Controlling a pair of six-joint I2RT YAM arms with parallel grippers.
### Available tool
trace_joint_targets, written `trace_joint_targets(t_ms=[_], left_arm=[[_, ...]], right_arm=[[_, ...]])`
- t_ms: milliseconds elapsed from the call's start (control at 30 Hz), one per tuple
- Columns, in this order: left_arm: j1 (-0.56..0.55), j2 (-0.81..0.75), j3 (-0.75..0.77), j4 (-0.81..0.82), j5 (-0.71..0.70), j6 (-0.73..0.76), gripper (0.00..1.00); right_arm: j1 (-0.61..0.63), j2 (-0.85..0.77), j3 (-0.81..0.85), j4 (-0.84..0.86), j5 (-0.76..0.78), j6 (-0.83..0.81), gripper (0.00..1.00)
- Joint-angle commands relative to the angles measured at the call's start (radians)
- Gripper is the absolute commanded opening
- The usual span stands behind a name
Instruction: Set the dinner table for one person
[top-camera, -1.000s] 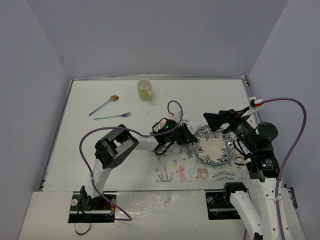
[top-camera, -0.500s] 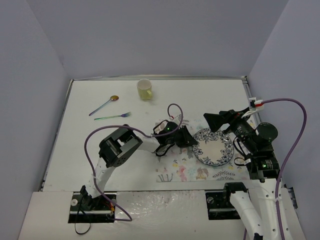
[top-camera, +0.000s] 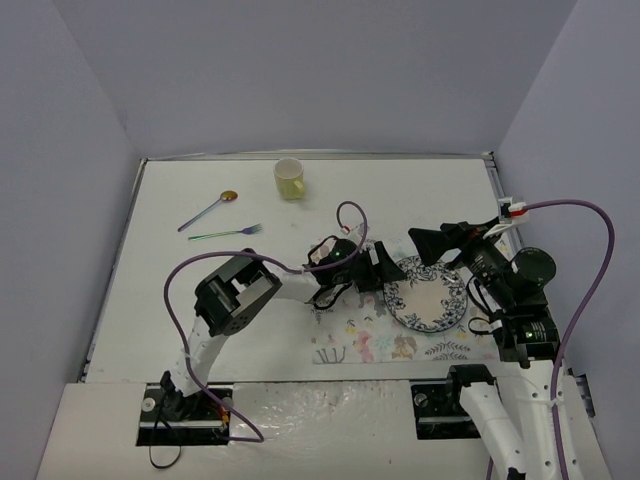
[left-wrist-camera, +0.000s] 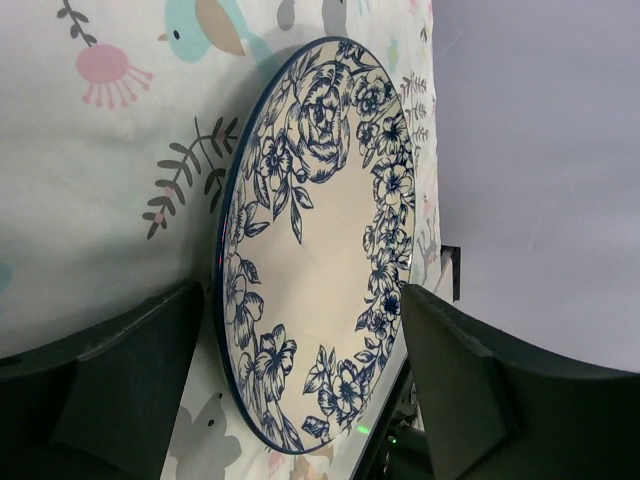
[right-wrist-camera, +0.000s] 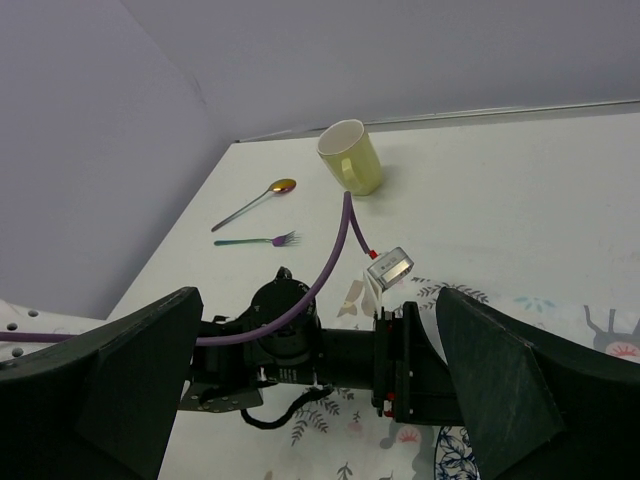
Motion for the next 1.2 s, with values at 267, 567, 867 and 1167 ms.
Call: trace_joint_targets(t_ms=[267, 567, 867, 1167], left_arm=[[-0.002, -0.253, 0.055, -0.365, -0.176, 0.244, 0.97], [0.114, -0.507, 0.133, -0.846, -0.373, 0.571, 0.97], [0.471, -0.510, 0.387, -1.102, -0.299, 0.803, 0.97], [0.630, -0.114, 0.897, -1.252, -0.230, 1.016, 0.89]], right_arm=[[0.004, 0.006, 0.028, -0.012, 0.087, -0.096, 1.00], [0.005, 0.052, 0.059, -0.088, 0.147, -0.098, 1.00], [0.004, 0.128, 0.076, -0.110, 0.138, -0.111, 1.00], [0.007, 0.172, 0.086, -0.126, 0.128, -0.139, 1.00]])
